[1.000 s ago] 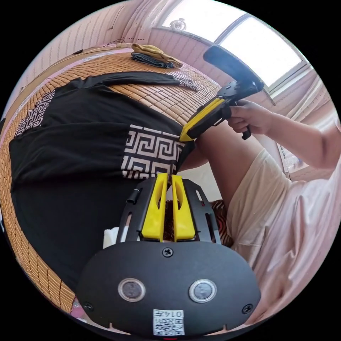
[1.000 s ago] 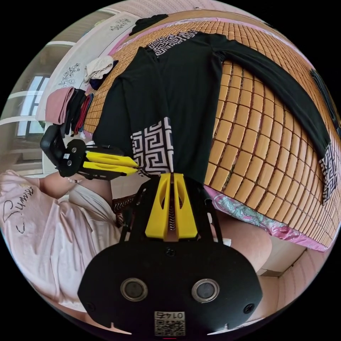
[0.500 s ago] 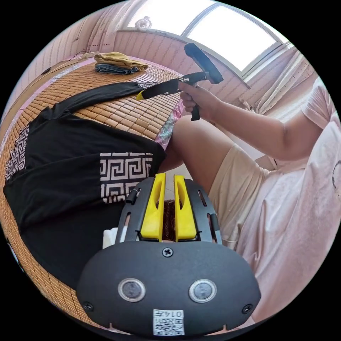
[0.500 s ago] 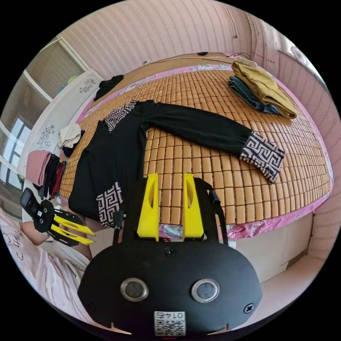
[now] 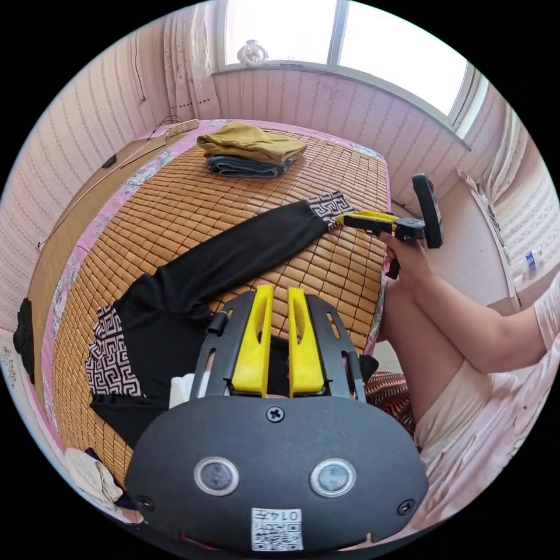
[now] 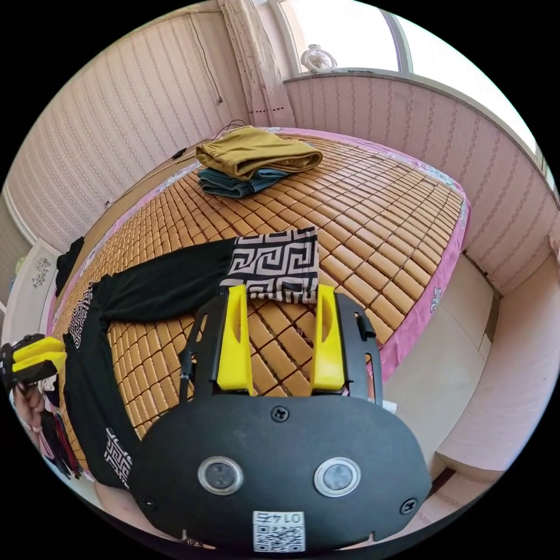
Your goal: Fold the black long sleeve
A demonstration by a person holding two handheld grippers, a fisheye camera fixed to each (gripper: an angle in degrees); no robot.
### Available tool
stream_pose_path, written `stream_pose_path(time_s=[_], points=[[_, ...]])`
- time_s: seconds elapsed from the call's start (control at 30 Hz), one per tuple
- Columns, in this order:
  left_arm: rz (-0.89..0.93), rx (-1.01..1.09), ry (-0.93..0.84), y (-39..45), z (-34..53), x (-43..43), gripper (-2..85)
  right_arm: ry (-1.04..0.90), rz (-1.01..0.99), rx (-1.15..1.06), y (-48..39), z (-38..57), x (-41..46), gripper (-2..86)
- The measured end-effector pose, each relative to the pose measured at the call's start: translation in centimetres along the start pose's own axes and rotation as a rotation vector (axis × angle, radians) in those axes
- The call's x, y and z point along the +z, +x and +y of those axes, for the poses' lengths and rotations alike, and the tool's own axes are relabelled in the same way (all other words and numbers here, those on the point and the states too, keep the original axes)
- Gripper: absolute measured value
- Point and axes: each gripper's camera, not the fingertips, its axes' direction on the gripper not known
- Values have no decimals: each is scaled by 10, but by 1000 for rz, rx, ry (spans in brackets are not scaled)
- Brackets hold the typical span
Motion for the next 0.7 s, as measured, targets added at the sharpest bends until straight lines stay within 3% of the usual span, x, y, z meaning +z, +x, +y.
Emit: stream_pose_path(time_s=[0.27, 0.43, 0.7], points=[[18, 29, -56, -5, -106, 57, 56, 7, -23, 85, 34, 14, -7, 56], [146, -134, -92, -27, -150, 96, 80, 79, -68, 152, 47, 26, -19, 39], [-11, -244, -220, -45, -170, 122, 76, 54, -112, 106, 40, 37, -19, 26]])
